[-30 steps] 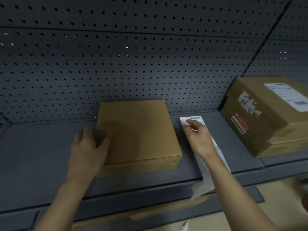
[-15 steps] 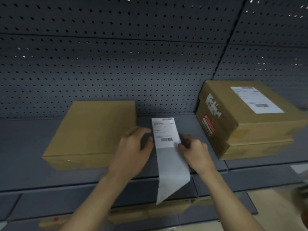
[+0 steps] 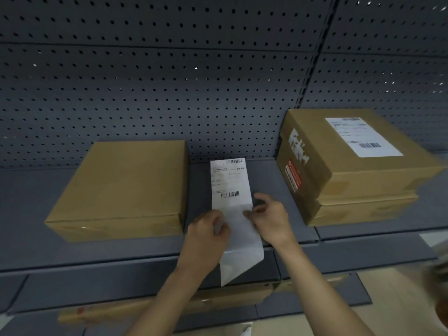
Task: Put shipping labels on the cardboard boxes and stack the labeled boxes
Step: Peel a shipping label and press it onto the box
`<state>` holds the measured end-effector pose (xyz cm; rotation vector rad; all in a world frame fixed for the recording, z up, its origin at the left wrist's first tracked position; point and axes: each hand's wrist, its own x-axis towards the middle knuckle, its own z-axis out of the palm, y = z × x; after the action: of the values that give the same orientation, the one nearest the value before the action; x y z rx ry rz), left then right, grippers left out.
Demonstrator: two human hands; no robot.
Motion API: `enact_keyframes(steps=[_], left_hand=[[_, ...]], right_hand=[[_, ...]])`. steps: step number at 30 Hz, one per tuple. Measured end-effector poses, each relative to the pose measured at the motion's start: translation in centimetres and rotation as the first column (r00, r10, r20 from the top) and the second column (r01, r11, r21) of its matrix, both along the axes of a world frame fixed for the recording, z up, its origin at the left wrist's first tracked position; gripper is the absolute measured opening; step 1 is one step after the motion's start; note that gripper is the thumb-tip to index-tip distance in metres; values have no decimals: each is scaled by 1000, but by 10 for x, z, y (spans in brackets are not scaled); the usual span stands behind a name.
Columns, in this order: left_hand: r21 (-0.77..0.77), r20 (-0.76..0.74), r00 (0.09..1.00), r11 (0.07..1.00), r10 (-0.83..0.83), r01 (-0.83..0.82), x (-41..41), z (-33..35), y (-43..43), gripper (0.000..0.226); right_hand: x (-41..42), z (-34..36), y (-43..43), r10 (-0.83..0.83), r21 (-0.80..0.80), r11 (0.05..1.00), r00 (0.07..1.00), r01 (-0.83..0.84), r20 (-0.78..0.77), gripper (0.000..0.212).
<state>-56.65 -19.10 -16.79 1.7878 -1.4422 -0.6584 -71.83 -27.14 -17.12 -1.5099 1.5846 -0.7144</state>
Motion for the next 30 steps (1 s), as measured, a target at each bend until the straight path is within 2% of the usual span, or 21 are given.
enact_keyframes(steps=[2, 4, 7, 11, 13, 14, 16, 18, 21, 25, 27, 30], left_hand=[[40, -106, 993, 998, 56, -52, 4, 3, -1, 11], [58, -220, 968, 992, 119, -109, 7, 7, -3, 13], [108, -399, 900, 983, 179, -148, 11, 14, -8, 24], [75, -591, 803, 997, 74, -37, 14, 18, -15, 14], [23, -588, 808, 999, 43, -36, 17, 18, -15, 10], [2, -586, 810, 999, 30, -35, 17, 17, -16, 8], [-29, -613, 790, 999, -7, -13, 18, 17, -14, 9], [-63, -615, 787, 998, -53, 18, 19, 17, -13, 13], [-101, -591, 801, 994, -95, 44, 21, 18, -13, 18], [-114, -569, 820, 993, -60, -7, 23, 16, -16, 8], [-135, -568, 819, 991, -76, -2, 22, 17, -16, 5], [-184, -560, 813, 981, -156, 61, 21, 21, -15, 7]], right_hand=[[-6, 7, 4, -28, 62, 998, 942, 7, 335, 49], [-12, 12, 8, -36, 102, 994, 822, -27, 569, 53], [-20, 18, 14, 0, 100, 989, 695, -104, 719, 59], [-23, 19, 21, 35, 105, 979, 649, -177, 760, 65], [-24, 17, 22, 24, 112, 982, 691, -152, 722, 67], [-24, 18, 23, 31, 95, 987, 742, -128, 670, 67], [-22, 20, 23, 64, 13, 997, 867, -81, 495, 66], [-19, 24, 24, 86, -78, 995, 925, -61, 369, 64], [-14, 30, 25, 97, -228, 973, 965, -40, 243, 58], [-8, 41, 32, 89, -507, 853, 992, -125, -94, 34], [-2, 46, 36, 134, -571, 796, 978, -202, -159, 25], [6, 50, 36, 223, -585, 749, 950, -311, -219, 21]])
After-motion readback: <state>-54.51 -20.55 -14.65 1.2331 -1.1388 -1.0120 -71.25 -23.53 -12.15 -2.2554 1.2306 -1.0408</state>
